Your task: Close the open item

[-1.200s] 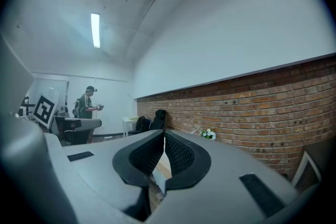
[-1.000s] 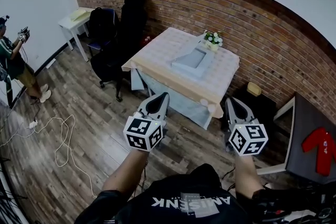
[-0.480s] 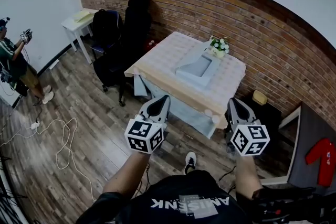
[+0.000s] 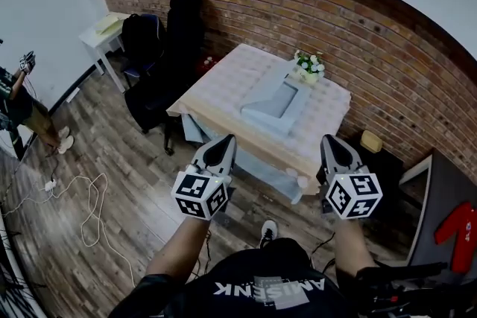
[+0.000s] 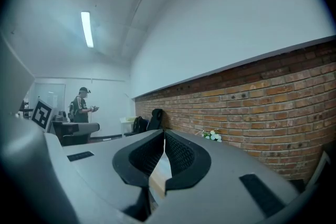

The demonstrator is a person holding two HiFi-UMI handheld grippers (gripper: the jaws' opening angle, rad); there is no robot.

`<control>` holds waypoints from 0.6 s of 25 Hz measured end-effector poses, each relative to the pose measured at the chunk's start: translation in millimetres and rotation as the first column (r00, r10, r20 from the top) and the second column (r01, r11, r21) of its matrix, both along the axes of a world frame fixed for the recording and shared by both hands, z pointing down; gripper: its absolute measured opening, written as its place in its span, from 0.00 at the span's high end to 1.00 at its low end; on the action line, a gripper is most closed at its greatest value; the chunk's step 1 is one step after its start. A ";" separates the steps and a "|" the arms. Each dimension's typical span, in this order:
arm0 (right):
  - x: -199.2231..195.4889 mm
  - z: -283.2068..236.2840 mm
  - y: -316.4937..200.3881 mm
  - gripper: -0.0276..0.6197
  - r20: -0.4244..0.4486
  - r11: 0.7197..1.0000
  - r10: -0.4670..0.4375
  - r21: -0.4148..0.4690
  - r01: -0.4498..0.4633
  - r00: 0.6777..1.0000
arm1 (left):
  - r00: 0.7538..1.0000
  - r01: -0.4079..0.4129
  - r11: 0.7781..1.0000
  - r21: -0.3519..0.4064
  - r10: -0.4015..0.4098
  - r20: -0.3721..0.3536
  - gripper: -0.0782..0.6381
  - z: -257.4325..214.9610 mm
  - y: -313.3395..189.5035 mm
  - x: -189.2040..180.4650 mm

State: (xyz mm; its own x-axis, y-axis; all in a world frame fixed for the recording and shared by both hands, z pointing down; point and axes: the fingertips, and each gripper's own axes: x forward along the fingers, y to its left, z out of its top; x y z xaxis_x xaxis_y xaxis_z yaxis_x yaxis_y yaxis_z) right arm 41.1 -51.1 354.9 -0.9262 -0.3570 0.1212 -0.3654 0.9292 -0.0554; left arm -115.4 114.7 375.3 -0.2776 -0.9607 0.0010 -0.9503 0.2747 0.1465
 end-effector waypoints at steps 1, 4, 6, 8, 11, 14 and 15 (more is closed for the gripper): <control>-4.0 1.5 -8.0 0.89 -0.005 1.000 -0.002 -0.002 0.002 1.000 | 1.000 0.000 1.000 -0.001 0.000 -0.005 0.88 1.1 -8.5 -4.8; -14.6 8.1 -35.0 0.89 -0.031 1.000 -0.001 -0.011 0.001 1.000 | 1.000 0.004 1.000 -0.013 -0.005 -0.020 0.88 5.0 -35.6 -16.9; -21.5 9.9 -55.4 0.89 -0.043 1.000 -0.002 -0.019 0.001 0.999 | 1.000 0.007 1.000 -0.025 -0.007 -0.023 0.88 6.8 -53.2 -23.3; -29.2 8.6 -72.4 0.89 -0.035 1.000 -0.013 -0.022 0.012 0.999 | 1.000 0.007 0.999 -0.035 -0.008 -0.017 0.88 7.4 -69.3 -30.5; -40.5 9.6 -92.9 0.89 -0.027 0.999 -0.035 -0.010 0.035 0.999 | 1.000 0.016 0.999 -0.036 -0.016 -0.011 0.88 9.8 -91.2 -41.2; -50.6 17.5 -115.0 0.89 -0.026 0.998 -0.052 -0.022 0.051 0.998 | 1.000 0.021 0.999 -0.047 -0.021 -0.006 0.88 16.0 -114.3 -48.6; -53.4 20.5 -122.3 0.89 -0.027 0.998 -0.057 -0.028 0.056 0.998 | 1.000 0.021 0.998 -0.054 -0.021 -0.003 0.88 17.8 -121.8 -50.4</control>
